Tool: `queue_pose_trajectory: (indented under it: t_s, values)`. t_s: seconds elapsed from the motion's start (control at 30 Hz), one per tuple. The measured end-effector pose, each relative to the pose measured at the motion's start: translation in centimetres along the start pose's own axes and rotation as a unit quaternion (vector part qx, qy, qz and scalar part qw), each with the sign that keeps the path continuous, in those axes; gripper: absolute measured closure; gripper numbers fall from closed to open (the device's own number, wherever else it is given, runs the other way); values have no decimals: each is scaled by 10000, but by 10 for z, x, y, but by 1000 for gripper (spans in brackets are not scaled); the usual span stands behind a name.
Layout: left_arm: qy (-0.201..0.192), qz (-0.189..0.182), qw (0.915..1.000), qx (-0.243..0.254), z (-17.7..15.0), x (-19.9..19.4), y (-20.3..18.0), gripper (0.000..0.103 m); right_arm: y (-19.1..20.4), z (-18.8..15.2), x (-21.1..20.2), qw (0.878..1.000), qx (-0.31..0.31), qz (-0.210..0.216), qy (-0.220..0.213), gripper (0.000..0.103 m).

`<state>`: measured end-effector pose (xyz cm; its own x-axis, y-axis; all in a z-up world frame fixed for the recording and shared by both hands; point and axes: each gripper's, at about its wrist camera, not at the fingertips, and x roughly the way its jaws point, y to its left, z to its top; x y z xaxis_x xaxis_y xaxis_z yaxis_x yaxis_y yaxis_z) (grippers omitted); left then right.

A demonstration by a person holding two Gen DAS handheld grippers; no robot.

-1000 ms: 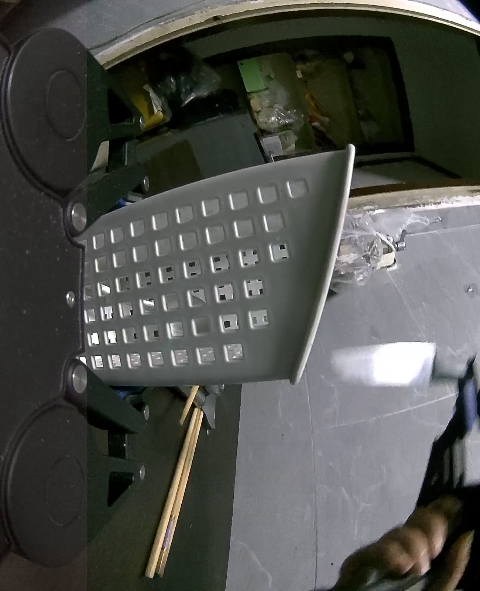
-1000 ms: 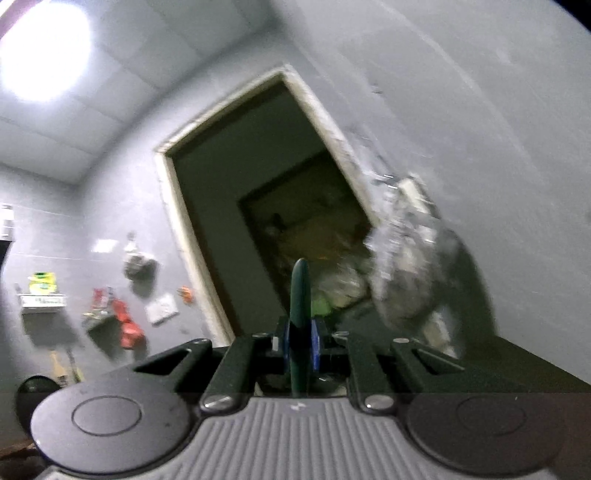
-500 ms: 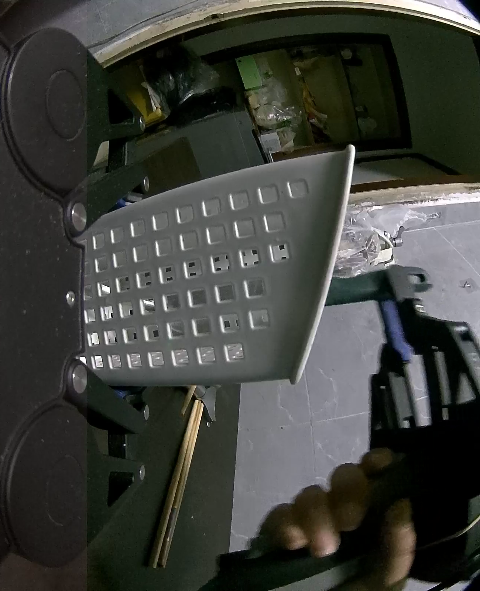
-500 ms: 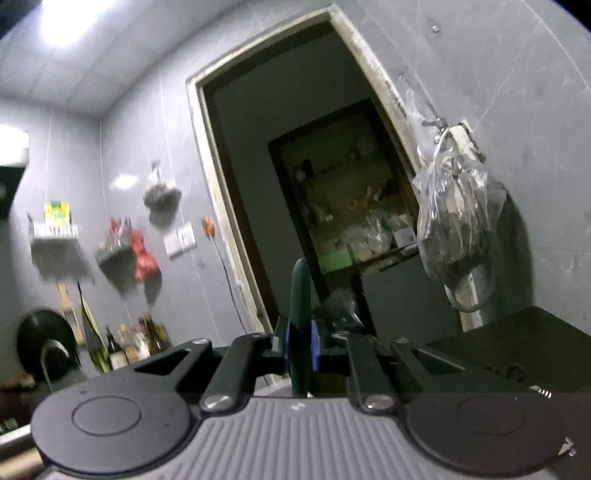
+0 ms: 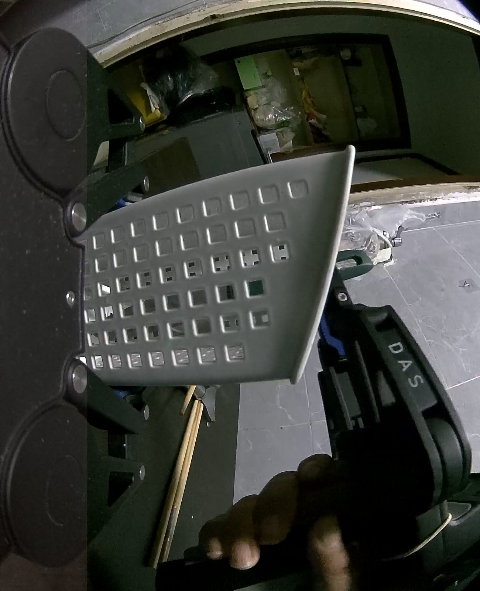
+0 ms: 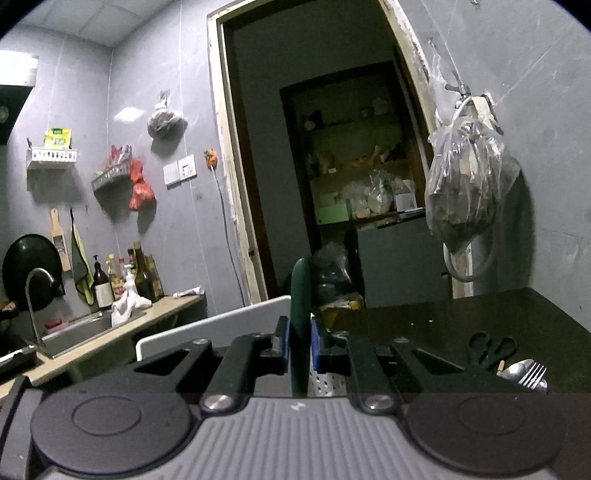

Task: Organize utensils
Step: 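Lift the knife over the basket and open the right gripper to drop it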

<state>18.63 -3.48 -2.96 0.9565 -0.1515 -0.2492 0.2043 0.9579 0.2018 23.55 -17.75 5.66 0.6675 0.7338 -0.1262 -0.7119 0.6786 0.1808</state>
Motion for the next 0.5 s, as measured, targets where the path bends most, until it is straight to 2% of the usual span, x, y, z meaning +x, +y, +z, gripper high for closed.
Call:
queue_pose_trajectory:
  t_s: [0.33, 0.5]
  values:
    - [-3, -8, 10000, -23, 0, -1, 0, 25, -1, -5, 4, 9997, 14, 31, 259, 88]
    - [-2, -7, 10000, -28, 0, -1, 0, 25, -4, -5, -1, 9997, 29, 88, 227, 84]
